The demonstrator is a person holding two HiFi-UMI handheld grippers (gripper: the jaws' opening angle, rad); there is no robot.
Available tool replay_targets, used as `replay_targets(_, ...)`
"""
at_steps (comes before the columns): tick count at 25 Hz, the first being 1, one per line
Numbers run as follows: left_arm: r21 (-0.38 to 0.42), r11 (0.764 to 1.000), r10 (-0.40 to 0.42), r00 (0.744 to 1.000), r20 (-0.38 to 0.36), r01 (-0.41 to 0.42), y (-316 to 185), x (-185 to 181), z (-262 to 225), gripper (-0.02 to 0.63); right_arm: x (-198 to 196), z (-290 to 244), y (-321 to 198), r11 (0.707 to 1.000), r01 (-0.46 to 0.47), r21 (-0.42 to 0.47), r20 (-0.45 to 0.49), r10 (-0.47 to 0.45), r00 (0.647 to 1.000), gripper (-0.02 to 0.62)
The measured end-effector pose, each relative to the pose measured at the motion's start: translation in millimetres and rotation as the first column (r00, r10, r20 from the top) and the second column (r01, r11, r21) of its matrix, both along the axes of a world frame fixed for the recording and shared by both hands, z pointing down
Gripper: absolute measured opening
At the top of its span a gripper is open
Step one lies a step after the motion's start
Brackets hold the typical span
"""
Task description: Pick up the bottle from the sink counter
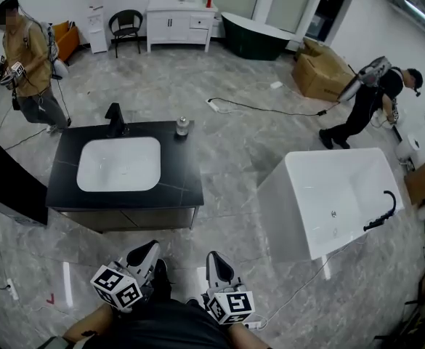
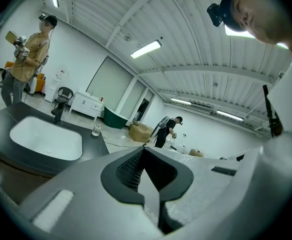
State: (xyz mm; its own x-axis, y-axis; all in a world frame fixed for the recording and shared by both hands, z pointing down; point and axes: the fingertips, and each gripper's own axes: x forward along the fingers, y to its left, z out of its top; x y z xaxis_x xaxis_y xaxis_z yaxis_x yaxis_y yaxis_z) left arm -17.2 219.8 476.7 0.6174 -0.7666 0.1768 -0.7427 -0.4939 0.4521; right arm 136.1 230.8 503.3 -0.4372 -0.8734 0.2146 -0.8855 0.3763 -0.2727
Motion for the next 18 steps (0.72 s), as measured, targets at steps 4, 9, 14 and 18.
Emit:
replay_targets(4,0.000,1.000,0.020,1.000,-0.014,-0.020,-45.0,-22.2,-0.7,-0.002,-17.4,0.0,-39.2,0.999,-0.031,-0.014,-0.012,0.030,0.999,0.006)
replay_targets(9,0.001,0.999,0.046,0.998,-0.031,-0.046,-92.1,-51.3,-3.3,-0.002,-45.6,-0.6,-80.1,0.998,-0.061,-0.032,-0.011,0.060,0.998,0.006)
replay_targets(14,-0.020,0.997,0.073,0.997,-0.021,-0.073,-131.6,-66.7,12.3,-0.001,-59.4,6.2,-108.7,0.995,-0.083,-0.060,-0.016,0.082,0.997,0.006)
replay_targets(18,-0.042,0.996,0.083,0.996,-0.030,-0.084,-156.5,-63.0,18.4,-0.002,-53.8,9.3,-131.0,0.991,-0.110,-0.078,-0.019,0.109,0.994,0.006)
